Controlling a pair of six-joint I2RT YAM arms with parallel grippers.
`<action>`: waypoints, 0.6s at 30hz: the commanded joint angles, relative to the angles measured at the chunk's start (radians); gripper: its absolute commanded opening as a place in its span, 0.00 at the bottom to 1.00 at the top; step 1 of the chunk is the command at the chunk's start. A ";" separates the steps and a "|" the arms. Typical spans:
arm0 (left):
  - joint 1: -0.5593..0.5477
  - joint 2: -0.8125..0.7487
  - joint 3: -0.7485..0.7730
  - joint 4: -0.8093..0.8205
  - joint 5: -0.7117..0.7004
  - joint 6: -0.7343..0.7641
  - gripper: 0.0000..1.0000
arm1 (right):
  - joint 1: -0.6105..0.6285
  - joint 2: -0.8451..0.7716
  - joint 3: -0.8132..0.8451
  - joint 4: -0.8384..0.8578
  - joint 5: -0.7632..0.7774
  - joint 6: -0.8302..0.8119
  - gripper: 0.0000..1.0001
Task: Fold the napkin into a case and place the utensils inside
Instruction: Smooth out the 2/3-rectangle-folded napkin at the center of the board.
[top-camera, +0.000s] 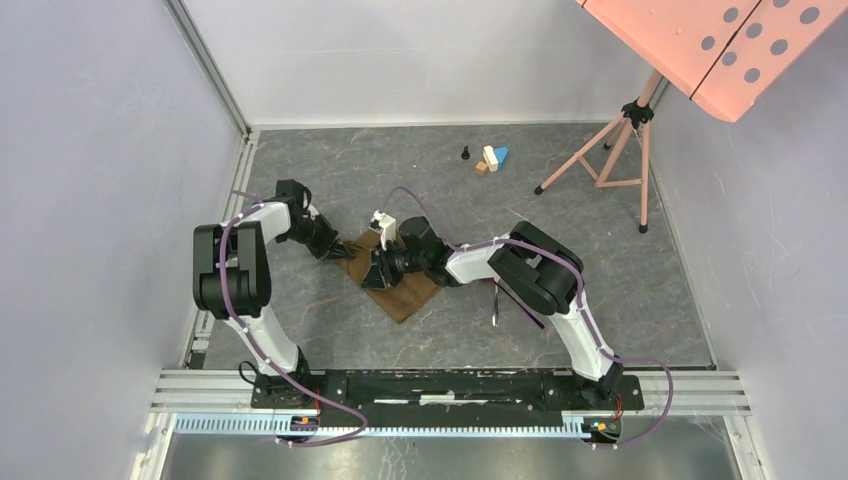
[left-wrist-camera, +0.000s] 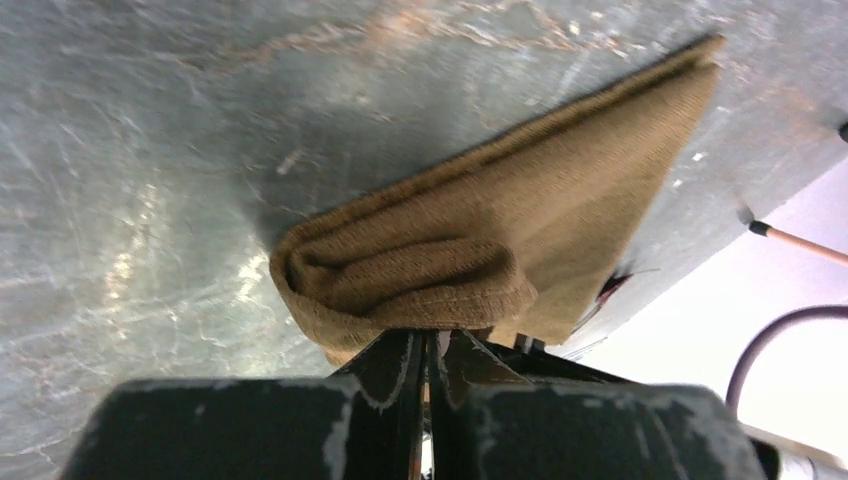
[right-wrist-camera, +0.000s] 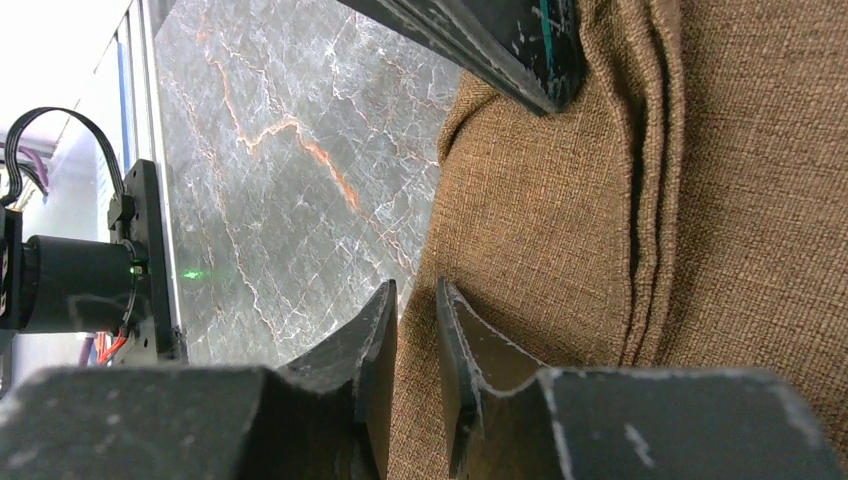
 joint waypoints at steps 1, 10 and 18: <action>0.004 0.043 0.003 0.002 -0.054 0.019 0.06 | 0.005 -0.004 -0.040 0.049 0.002 0.026 0.26; 0.012 0.084 -0.004 0.000 -0.072 0.038 0.04 | 0.003 -0.112 -0.065 -0.022 -0.051 -0.016 0.32; 0.017 0.089 0.002 0.000 -0.071 0.038 0.03 | 0.006 -0.224 -0.288 0.043 -0.057 -0.022 0.30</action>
